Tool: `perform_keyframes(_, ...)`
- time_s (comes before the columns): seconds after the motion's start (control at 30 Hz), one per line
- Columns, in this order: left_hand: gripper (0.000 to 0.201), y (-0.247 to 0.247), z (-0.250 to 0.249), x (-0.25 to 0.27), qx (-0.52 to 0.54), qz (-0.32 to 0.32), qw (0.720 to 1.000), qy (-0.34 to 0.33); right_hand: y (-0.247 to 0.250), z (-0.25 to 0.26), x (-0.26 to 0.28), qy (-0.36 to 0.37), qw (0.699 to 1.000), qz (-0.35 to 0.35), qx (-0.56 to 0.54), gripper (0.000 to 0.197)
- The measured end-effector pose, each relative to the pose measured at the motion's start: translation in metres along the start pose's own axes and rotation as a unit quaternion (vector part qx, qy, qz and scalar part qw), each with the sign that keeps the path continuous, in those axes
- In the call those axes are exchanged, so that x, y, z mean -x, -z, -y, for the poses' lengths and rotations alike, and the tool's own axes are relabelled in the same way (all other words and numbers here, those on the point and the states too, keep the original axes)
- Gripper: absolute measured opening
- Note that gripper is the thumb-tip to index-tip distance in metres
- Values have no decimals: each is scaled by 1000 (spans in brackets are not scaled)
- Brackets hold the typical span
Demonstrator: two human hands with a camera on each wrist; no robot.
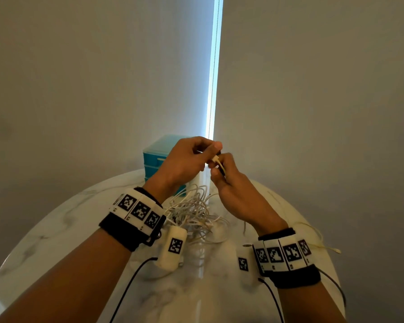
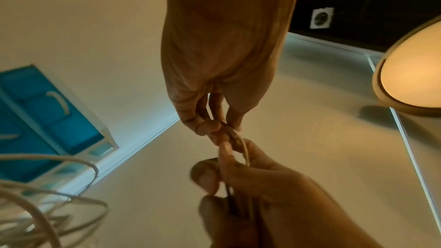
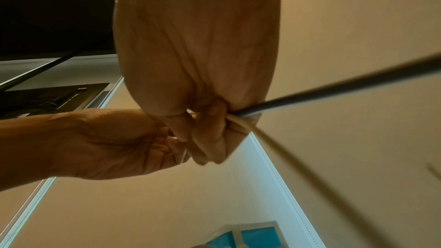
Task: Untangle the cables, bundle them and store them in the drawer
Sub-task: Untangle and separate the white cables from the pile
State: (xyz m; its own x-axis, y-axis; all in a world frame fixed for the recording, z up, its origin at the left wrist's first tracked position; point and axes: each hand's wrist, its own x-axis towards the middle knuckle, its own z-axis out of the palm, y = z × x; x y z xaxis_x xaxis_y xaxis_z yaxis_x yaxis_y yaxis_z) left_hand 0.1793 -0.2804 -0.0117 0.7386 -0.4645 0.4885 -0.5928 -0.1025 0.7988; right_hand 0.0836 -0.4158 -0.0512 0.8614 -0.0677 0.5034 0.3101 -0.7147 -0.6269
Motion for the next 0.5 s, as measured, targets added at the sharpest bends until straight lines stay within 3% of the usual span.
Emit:
perform_keyframes(0.2, 30, 4, 1, 3, 52, 14, 997, 54, 6, 11, -1, -71, 995, -41, -54, 25)
perform_keyframes(0.4, 41, 9, -7, 11, 91, 57, 992, 65, 0, 15, -6, -118, 991, -29, -59, 23)
perform_keyframes(0.5, 25, 10, -10, 14, 76, 22, 996, 36, -5, 17, -12, -122, 990, -46, -52, 18)
